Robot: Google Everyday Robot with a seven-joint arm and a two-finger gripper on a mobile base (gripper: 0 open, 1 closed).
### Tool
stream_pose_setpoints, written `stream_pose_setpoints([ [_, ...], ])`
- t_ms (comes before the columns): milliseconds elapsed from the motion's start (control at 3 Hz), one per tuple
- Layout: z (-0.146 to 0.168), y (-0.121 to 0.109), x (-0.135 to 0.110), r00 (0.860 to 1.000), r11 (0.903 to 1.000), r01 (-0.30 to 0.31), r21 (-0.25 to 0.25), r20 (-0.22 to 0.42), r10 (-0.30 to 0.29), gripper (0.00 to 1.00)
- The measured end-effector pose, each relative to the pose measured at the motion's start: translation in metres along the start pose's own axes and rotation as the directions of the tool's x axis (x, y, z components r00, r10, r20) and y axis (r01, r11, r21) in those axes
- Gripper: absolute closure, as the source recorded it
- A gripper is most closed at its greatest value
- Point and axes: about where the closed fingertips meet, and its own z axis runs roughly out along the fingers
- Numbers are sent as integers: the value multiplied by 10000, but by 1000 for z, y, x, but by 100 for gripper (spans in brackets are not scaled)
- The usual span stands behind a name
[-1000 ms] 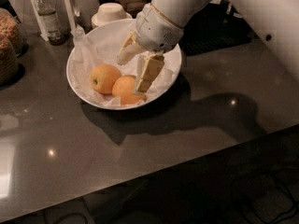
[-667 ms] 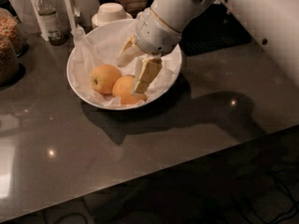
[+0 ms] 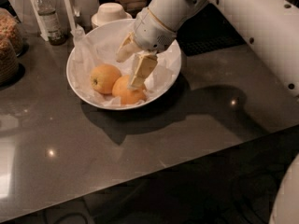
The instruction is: Pick orange from white bowl
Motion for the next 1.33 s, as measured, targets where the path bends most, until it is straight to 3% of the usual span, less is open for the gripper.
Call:
stream_pose_setpoints([
  [667, 12, -12, 5, 9997, 9997, -213, -150, 109, 215, 34],
  [1333, 20, 8, 8, 9987, 9959, -500, -759, 101, 509, 34],
])
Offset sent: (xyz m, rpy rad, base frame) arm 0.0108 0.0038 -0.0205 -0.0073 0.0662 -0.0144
